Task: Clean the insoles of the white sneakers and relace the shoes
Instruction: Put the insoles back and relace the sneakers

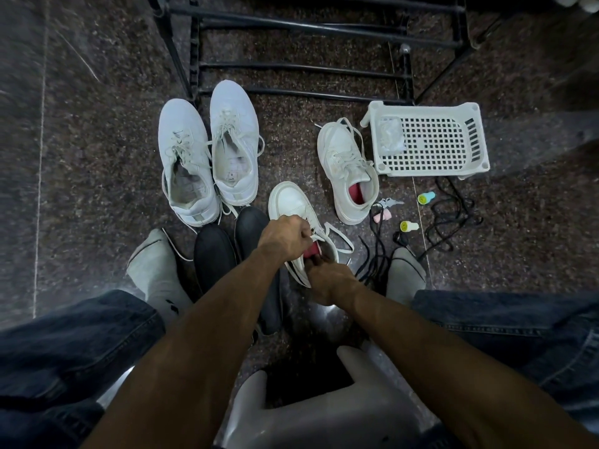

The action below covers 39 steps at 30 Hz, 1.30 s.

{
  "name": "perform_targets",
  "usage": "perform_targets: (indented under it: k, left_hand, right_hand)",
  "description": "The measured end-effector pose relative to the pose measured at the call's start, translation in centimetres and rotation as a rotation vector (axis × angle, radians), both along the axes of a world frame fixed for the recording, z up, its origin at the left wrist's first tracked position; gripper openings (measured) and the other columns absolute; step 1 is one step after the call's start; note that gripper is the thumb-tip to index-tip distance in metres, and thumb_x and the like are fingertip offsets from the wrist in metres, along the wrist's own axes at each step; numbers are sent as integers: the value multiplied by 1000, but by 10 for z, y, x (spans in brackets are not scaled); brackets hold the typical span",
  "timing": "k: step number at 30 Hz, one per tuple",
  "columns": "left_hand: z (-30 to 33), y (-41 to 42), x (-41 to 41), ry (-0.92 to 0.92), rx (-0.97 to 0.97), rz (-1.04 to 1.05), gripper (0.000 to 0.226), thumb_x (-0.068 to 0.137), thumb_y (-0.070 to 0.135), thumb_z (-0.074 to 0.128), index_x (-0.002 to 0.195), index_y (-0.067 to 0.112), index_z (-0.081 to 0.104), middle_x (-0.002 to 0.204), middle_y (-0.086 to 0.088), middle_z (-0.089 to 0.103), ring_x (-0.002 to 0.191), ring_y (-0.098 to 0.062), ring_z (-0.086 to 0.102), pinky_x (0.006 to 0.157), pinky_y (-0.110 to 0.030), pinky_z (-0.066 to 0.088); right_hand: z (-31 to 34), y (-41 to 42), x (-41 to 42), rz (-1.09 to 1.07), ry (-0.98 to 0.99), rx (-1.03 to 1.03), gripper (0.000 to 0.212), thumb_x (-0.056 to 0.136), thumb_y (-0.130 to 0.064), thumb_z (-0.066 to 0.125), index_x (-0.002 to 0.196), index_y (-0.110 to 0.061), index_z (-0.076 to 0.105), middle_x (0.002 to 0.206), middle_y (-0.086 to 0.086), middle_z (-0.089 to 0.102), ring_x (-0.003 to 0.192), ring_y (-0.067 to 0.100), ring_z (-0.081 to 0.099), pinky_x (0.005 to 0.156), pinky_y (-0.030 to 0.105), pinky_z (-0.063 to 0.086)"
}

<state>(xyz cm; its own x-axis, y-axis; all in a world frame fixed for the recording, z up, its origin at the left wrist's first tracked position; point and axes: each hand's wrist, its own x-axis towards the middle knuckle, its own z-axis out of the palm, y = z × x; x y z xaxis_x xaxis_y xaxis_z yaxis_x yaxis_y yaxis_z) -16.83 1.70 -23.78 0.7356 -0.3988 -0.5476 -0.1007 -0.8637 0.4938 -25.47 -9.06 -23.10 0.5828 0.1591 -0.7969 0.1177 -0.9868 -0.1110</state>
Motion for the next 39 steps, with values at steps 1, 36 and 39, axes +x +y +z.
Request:
perform_targets:
  k: [1, 36, 39]
  left_hand:
    - [-1, 0, 0, -1, -2, -2, 9, 84, 29, 64, 87, 26, 72, 98, 0, 72, 90, -23, 66, 77, -31, 51]
    - [-4, 82, -5, -367, -57, 441, 20, 88, 15, 58, 102, 11, 72, 106, -11, 66, 95, -34, 63, 75, -38, 49]
    - [1, 91, 15, -569, -84, 310, 24, 84, 9, 59, 105, 7, 71, 109, -11, 65, 99, -34, 61, 76, -43, 53]
  right_hand:
    - [0, -2, 4, 5, 27, 13, 60, 87, -21, 62, 138, -4, 35, 141, 16, 46, 129, 32, 46, 92, 45, 47]
    - [27, -12, 116, -119, -626, -11, 46, 81, -7, 58, 126, -9, 51, 120, 12, 54, 112, 30, 51, 88, 46, 48]
    - [13, 7, 82, -11, -785, 54, 35, 72, -16, 69, 107, -12, 63, 108, 7, 57, 100, 28, 54, 81, 41, 46]
